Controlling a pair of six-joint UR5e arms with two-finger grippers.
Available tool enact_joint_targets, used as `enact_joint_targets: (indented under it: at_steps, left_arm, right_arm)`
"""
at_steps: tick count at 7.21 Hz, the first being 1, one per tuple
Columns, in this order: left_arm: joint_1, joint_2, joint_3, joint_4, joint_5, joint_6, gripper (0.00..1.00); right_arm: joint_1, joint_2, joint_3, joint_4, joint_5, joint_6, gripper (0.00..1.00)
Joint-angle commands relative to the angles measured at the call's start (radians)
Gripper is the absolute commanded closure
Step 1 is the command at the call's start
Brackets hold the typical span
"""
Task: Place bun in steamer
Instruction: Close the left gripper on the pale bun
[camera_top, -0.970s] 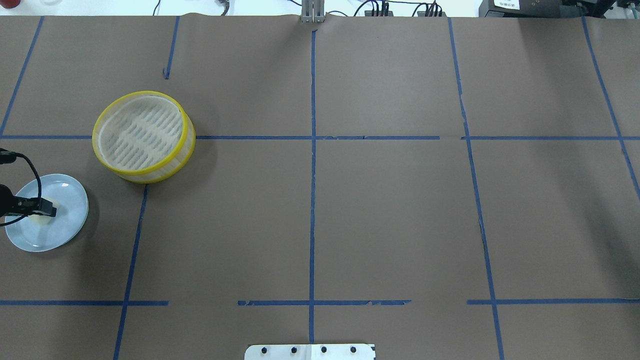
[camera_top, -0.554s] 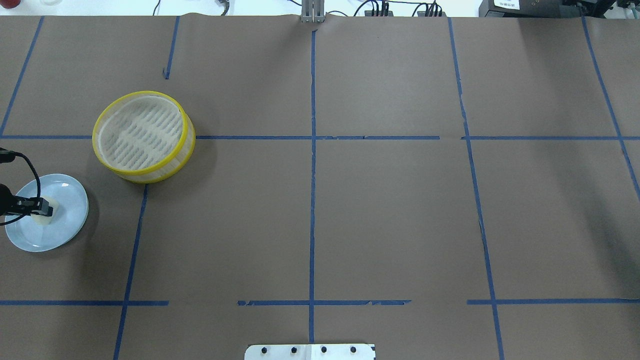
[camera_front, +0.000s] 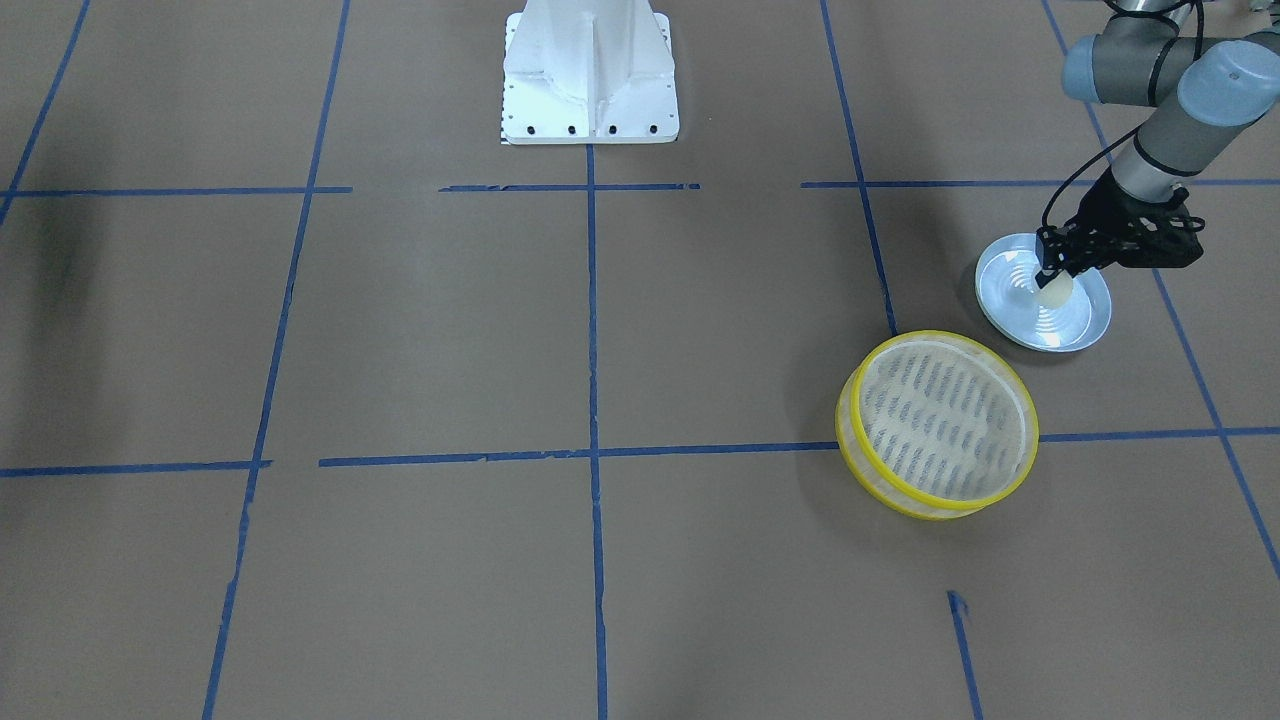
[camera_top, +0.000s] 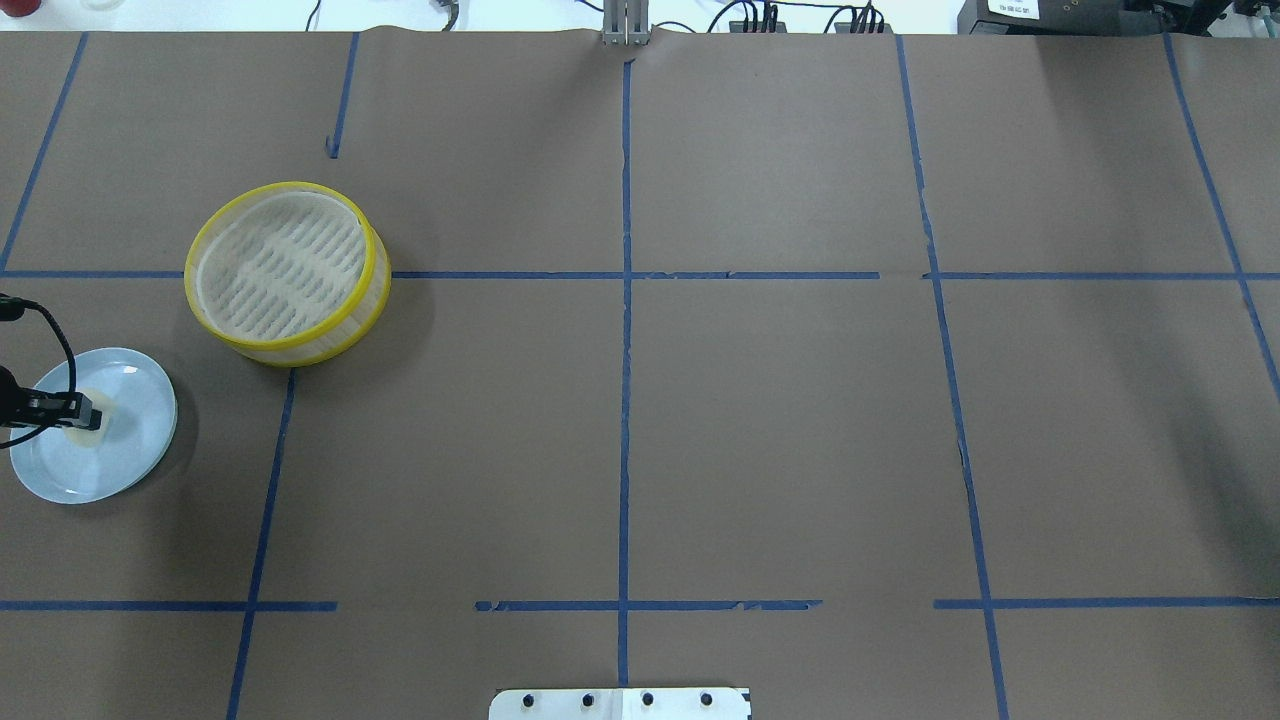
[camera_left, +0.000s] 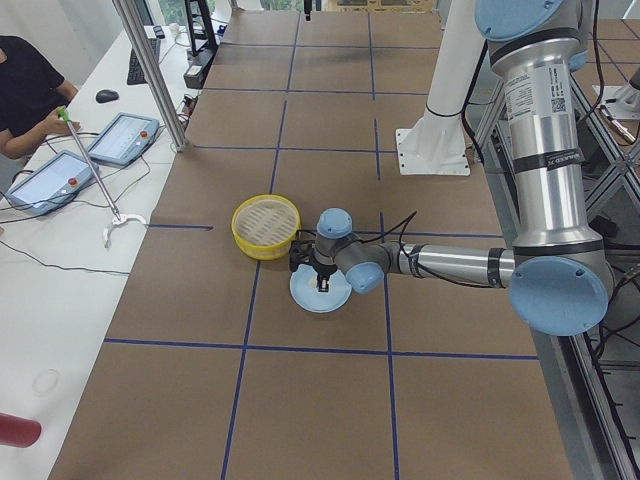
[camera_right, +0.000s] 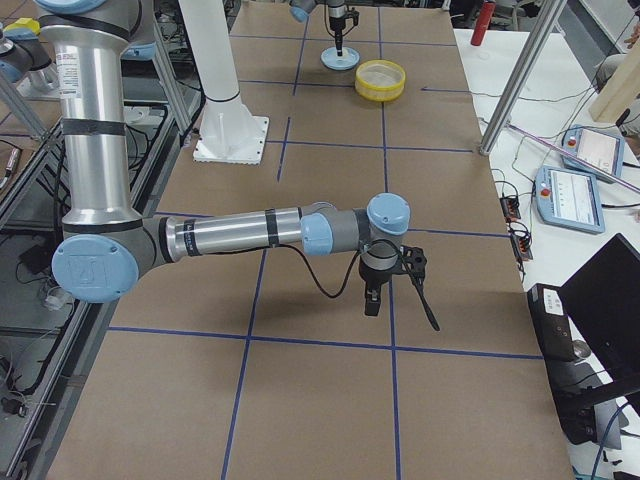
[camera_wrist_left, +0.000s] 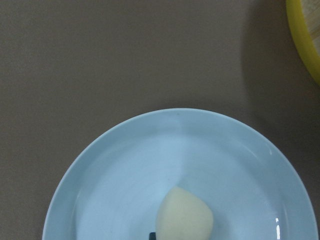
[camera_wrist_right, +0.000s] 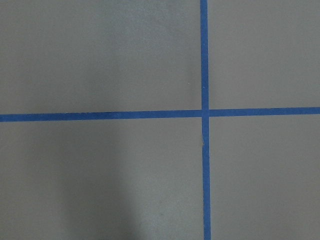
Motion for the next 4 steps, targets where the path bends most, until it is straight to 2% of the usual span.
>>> enact_joint_targets:
  at_steps: [1, 3, 4]
  left_arm:
    - [-0.025, 0.017, -0.099, 0.089, -0.007, 0.009, 0.7]
    - [-0.145, -0.006, -0.202, 0.331, -0.007, 0.18, 0.7]
    - [-0.205, -0.099, -0.221, 0.472, -0.005, 0.255, 0.7]
  right_arm:
    - [0.0, 0.0, 0.0, 0.0, 0.0, 0.0, 0.0]
    - [0.0, 0.0, 0.0, 0.0, 0.0, 0.0, 0.0]
    - [0.0, 0.0, 0.0, 0.0, 0.0, 0.0, 0.0]
